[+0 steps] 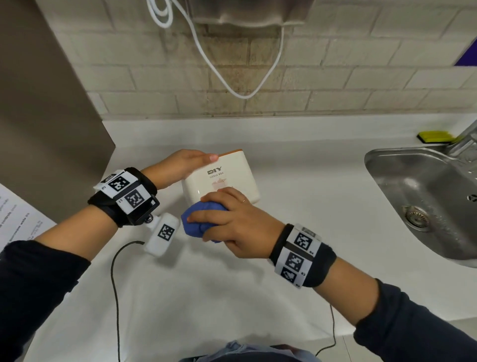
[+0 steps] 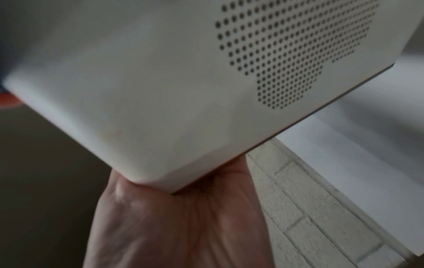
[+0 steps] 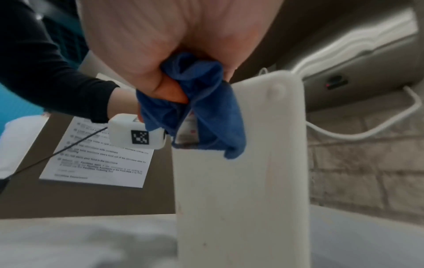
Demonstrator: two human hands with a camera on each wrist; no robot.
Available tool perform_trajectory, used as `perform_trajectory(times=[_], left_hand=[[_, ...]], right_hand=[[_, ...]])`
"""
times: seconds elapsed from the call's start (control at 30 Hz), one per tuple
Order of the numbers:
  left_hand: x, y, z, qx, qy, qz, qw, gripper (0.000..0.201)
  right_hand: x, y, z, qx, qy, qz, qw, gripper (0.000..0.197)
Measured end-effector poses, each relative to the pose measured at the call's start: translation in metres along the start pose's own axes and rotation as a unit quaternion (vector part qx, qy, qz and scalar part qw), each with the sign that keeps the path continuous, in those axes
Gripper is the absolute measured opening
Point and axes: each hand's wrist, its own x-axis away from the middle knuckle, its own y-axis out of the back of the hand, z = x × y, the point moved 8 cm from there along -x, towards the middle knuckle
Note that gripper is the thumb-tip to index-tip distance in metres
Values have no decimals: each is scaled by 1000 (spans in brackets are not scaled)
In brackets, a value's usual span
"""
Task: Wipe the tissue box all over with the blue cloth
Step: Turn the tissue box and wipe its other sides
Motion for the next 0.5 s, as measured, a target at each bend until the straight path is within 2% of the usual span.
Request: perform_trajectory(times=[0.17, 0.27, 0.33, 0.5], left_hand=[[-2, 3, 0, -51, -10, -11, 999, 56], [-1, 1, 1, -43, -9, -7, 999, 37], [0, 1, 2, -47, -12, -8, 999, 33], [4, -1, -2, -50, -21, -4, 999, 49]], right_hand=[[7, 11, -9, 7, 13, 40, 999, 28], [18, 20, -23, -2, -35, 24, 999, 33], [27, 26, -32, 7, -66, 13, 998, 32], [52, 35, -53, 35, -118, -13, 992, 28]])
